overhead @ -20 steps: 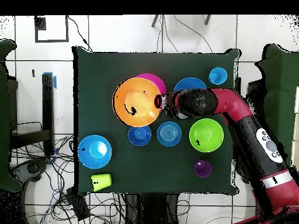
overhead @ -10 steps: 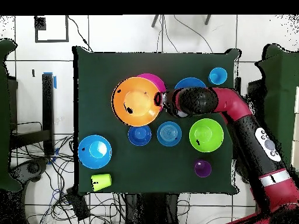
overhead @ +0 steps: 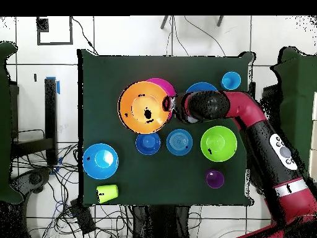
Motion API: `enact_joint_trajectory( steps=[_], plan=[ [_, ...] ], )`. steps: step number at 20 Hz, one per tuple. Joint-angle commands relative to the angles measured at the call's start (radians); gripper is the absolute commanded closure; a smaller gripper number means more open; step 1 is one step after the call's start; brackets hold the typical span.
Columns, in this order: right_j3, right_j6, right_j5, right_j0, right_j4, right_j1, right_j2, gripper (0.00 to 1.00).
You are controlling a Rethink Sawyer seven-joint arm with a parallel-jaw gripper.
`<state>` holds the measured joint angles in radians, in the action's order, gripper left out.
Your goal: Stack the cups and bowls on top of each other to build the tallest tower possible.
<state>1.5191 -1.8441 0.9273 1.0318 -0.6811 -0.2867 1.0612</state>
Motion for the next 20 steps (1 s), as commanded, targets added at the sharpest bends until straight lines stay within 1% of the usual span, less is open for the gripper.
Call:
enact_joint_trajectory(
  steps=[1, 5, 10, 16, 20],
  plan=[
    [-0.035, 0.294, 0.066, -0.067, -0.076, -0.059, -0.078, 1.00],
    [-0.043, 0.301, 0.087, -0.084, -0.089, -0.088, -0.090, 1.00],
    [-0.039, 0.305, 0.081, -0.088, -0.089, -0.103, -0.098, 1.00],
    [-0.050, 0.308, 0.080, -0.093, -0.079, -0.094, -0.105, 1.00],
    [-0.044, 0.312, 0.072, -0.085, -0.072, -0.075, -0.106, 1.00]
  ],
)
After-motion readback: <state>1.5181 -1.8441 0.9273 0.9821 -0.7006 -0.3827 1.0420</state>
